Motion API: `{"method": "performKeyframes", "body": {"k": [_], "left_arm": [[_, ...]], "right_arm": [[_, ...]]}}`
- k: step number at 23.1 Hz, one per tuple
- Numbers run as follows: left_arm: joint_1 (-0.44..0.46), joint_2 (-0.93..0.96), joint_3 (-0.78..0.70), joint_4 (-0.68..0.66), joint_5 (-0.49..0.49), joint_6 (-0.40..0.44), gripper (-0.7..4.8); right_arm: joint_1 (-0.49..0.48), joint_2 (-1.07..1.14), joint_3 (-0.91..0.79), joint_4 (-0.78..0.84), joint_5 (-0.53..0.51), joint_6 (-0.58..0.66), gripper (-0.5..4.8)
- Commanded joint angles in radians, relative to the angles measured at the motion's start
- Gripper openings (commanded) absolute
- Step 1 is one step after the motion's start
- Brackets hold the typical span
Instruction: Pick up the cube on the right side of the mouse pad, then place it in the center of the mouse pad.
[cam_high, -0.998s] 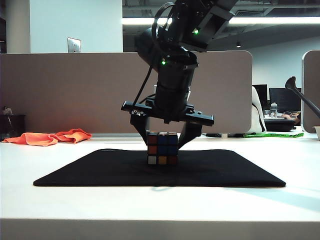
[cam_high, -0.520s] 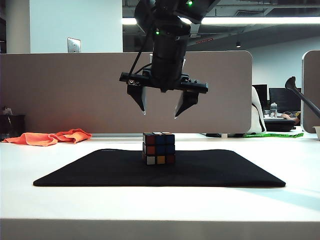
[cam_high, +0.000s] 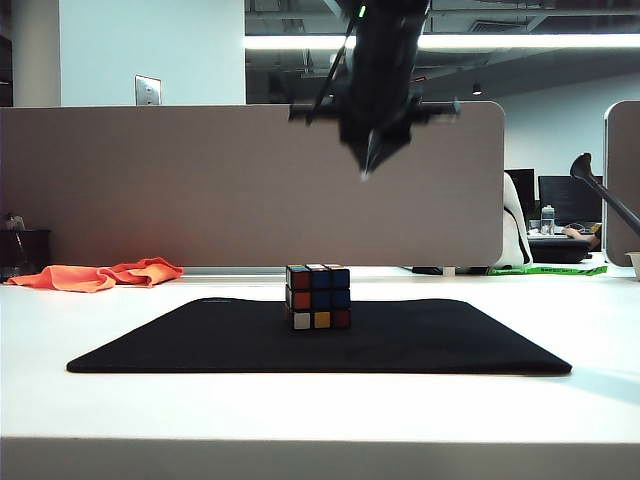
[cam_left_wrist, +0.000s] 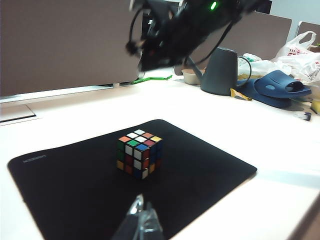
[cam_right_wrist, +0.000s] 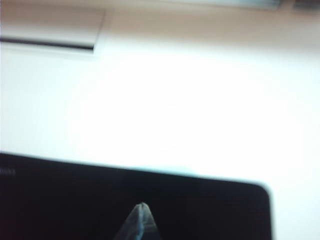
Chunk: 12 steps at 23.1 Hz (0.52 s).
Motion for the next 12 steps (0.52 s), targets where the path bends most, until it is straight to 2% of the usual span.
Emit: {"method": "performKeyframes", "body": {"k": [1, 3, 6, 10, 12], "left_arm": [[0.005, 0.001, 0.004, 0.013, -0.096, -0.003, -0.06], [0.006, 0.001, 0.004, 0.013, -0.146, -0.003, -0.06], [0.006, 0.001, 0.004, 0.013, -0.232, -0.002, -0.06], [0.006, 0.001, 0.004, 0.012, -0.36, 0.001, -0.06], [0.006, 0.001, 0.004, 0.008, -0.391, 0.005, -0.06]], "right_arm": [[-0.032, -0.075, 0.007, 0.029, 0.011, -0.076, -0.05], [-0.055, -0.125, 0.006, 0.031, -0.011, -0.138, -0.05], [-0.108, -0.206, 0.002, 0.015, -0.126, -0.257, -0.05], [-0.167, -0.291, 0.001, -0.029, -0.216, -0.296, -0.05], [-0.195, -0.335, 0.0, -0.062, -0.274, -0.322, -0.05]]}}
